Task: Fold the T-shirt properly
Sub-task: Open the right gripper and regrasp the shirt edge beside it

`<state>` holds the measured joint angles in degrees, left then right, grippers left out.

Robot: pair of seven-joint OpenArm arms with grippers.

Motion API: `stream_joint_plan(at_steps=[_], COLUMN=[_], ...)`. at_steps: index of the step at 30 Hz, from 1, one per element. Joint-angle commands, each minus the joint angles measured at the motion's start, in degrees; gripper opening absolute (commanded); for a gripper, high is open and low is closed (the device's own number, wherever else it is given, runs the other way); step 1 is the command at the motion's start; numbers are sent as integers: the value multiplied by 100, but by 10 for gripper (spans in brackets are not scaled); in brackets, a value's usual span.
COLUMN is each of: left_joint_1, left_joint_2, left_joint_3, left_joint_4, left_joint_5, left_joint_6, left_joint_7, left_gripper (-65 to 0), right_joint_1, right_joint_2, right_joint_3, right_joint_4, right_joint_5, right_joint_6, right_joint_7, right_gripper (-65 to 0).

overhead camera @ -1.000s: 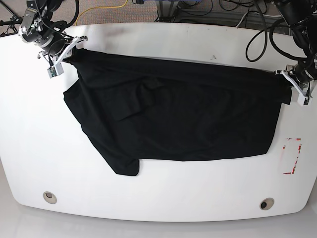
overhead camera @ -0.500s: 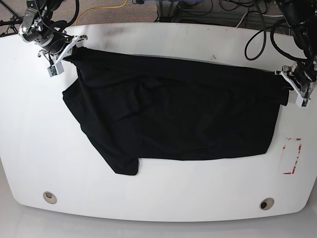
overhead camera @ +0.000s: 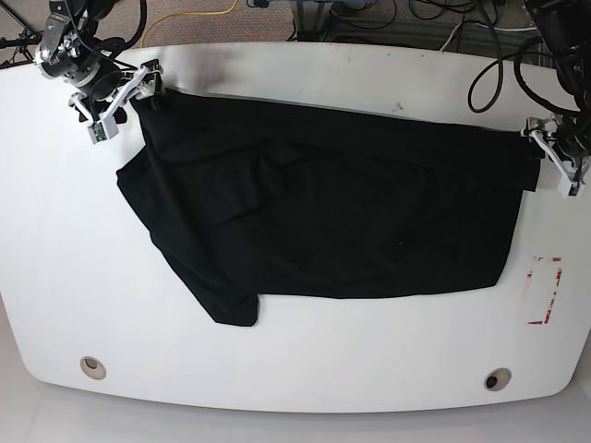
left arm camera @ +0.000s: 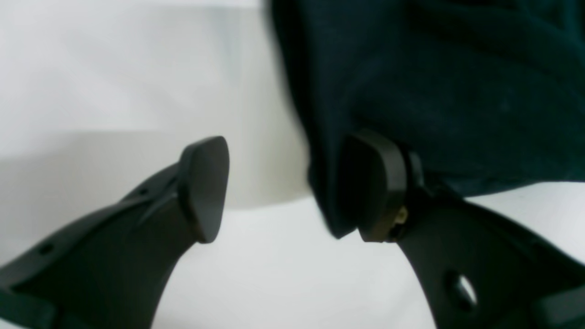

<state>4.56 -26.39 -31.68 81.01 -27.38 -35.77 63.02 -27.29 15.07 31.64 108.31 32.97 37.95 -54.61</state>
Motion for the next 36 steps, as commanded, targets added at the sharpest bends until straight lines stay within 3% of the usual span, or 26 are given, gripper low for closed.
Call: stream_joint_plan(at_steps=[1,2,9,16,20,24,31,36], left_joint_1=[-170,-188,-258,-451,-495,-513,-451,-460], left_joint_2=[-196,-249,-257,-99,103,358,622,666], left_joint_3=[-98,-142,-616,-537,-379,-80,438,658], left_joint_4=[228,334,1231,1661,1723,1565,1195,773], left_joint_5=[-168,-229,-643,-1223,-1223,-757,412,1107], left_joint_6=[-287,-423,-423,-423,-423,-392,-243,-243], left_joint_7=[128,225,876,937,893,735,-83,-206], left_gripper=[-249,-249,-251,-253,-253,-254,-260,-368], right_joint_1=[-62,-62,26,386,597,843,1309,1379], right_joint_2=[80,80,80,80,71,-17,-360,-500], right_joint_3=[58,58,58,14,14,-3,5,5], right_joint_4=[461,558,725,725,716,655,444,250], right_joint_5=[101,101,690,1068,1041,1059,962,681], right_joint_6=[42,42,42,-11,-20,-20,-28,-108], right_joint_7=[103,103,112,103,103,-91,-513,-539], right_gripper=[-138,-140,-140,-140,-140,-141,-141,-143])
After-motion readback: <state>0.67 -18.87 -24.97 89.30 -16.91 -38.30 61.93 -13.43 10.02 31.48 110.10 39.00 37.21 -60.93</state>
